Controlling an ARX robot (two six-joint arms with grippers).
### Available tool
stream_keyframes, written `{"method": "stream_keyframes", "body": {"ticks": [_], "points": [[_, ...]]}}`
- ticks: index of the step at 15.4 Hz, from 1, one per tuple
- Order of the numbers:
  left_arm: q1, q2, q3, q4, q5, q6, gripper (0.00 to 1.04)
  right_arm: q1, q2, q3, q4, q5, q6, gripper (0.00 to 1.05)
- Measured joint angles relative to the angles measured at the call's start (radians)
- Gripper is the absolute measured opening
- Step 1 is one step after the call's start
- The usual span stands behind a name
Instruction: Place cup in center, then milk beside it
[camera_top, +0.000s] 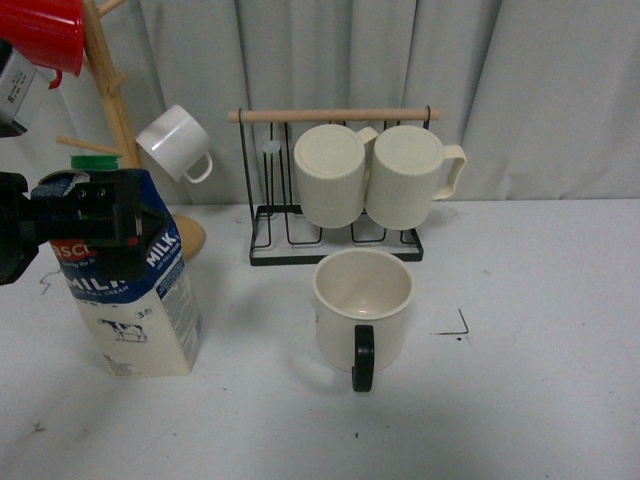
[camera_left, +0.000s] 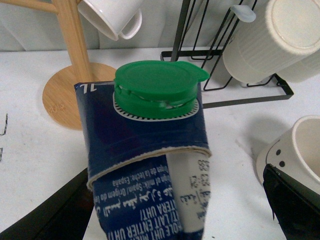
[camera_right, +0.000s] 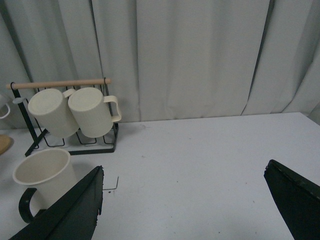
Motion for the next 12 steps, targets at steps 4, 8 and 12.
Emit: {"method": "stream_keyframes", "body": {"ticks": [4,8,12], "points": [[-0.021,0.038,0.042,0.002,-0.027,-0.007,0.78,0.0,0.0,0.0,0.0,0.0,0.0,0.98],[-0.016,0.067,0.066,0.023,-0.056,-0.026,0.32,0.0,0.0,0.0,0.0,0.0,0.0,0.98],[-0.025,0.045,0.074,-0.014,-0.075,-0.051,0.09,0.0,0.0,0.0,0.0,0.0,0.0,0.98]]}}
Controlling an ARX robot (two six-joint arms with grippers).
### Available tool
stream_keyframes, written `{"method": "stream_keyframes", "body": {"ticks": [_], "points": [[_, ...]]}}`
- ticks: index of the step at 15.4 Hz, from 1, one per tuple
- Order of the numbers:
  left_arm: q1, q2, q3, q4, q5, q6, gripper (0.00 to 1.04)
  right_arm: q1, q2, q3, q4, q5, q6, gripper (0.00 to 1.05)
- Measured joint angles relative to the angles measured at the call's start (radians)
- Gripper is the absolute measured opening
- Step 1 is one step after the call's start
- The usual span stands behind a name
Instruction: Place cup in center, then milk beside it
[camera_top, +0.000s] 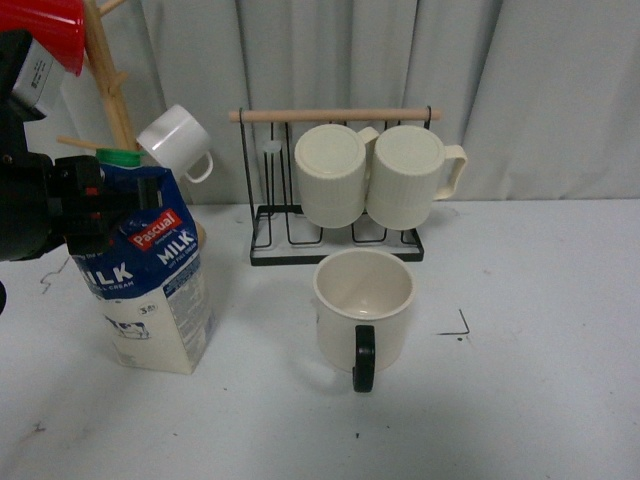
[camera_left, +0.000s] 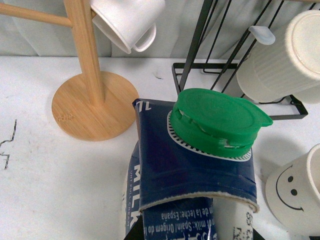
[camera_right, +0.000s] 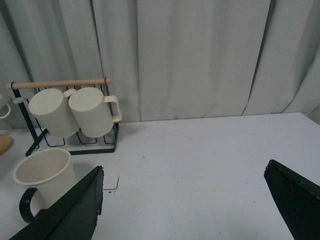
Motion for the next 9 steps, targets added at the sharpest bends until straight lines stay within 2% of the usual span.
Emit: {"method": "stream_keyframes", "body": {"ticks": [5,9], "points": [[-0.088,-0.037,0.036,-0.081,-0.061,-0.042,0.07,0.0,0.0,0.0,0.0,0.0,0.0,0.98],[-0.163,-0.035,0.091,-0.062,-0.138,-0.073,0.07,0.0,0.0,0.0,0.0,0.0,0.0,0.98]]}}
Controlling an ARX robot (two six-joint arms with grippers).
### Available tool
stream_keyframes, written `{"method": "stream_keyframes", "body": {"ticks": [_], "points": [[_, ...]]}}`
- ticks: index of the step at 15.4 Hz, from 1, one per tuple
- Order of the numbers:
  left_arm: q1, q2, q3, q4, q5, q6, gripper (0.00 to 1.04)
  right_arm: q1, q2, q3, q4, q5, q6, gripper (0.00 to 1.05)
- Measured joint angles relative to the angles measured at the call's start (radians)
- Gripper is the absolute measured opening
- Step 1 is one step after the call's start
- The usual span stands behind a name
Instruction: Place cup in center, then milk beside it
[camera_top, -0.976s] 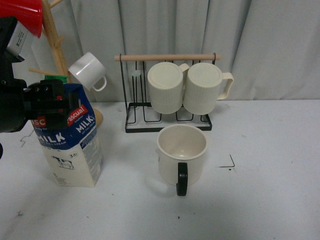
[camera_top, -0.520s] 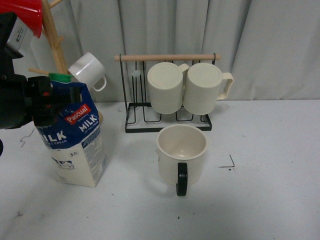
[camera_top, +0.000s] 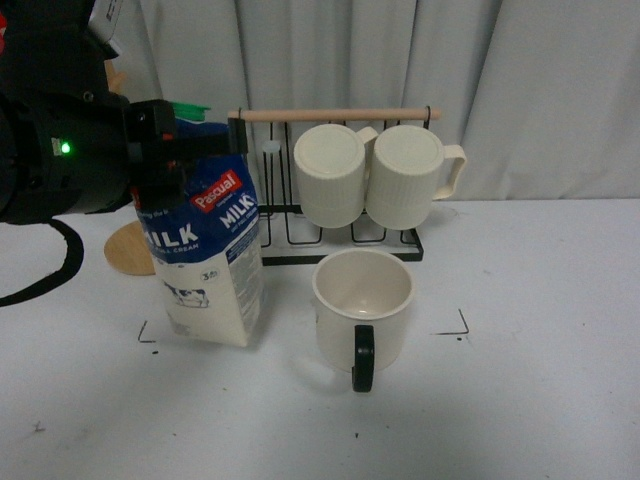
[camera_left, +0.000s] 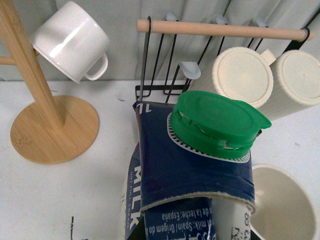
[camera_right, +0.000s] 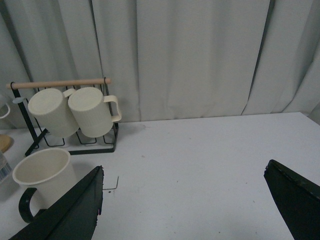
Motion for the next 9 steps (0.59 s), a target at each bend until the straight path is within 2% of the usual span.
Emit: {"method": "stream_keyframes", "body": {"ticks": [9], "points": [[-0.09,0.106,0.009,0.048,-0.103,-0.074,0.06,0.0,0.0,0.0,0.0,0.0,0.0,0.98]]}}
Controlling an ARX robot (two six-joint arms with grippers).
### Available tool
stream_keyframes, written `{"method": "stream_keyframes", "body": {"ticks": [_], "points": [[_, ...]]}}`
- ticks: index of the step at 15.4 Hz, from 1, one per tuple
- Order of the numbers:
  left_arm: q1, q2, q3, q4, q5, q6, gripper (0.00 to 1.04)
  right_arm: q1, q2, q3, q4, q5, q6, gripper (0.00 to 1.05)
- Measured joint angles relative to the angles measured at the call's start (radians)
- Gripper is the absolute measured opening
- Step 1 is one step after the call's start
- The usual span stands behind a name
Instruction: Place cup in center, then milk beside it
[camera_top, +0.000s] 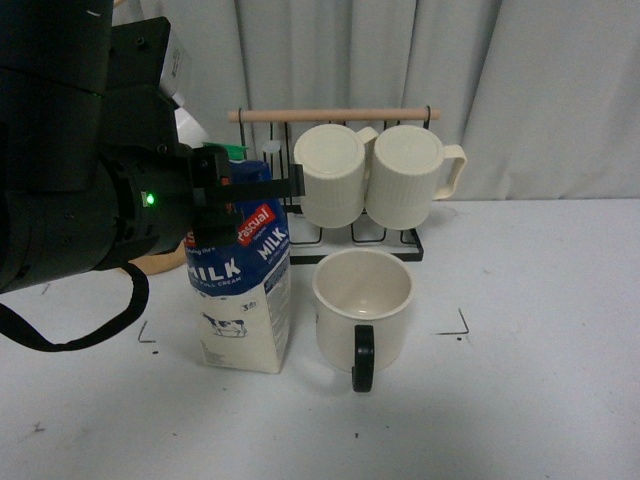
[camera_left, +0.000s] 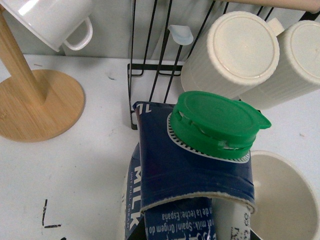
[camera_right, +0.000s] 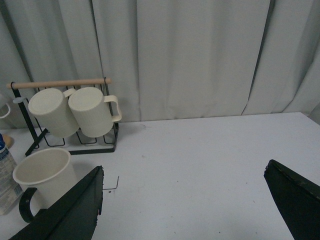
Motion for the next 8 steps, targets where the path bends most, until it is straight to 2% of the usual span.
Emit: {"method": "stream_keyframes", "body": {"ticks": [8], "points": [[-0.022,0.032,0.023,-0.002,-0.041,-0.066,0.06,0.0,0.0,0.0,0.0,0.0,0.0,0.98]]}}
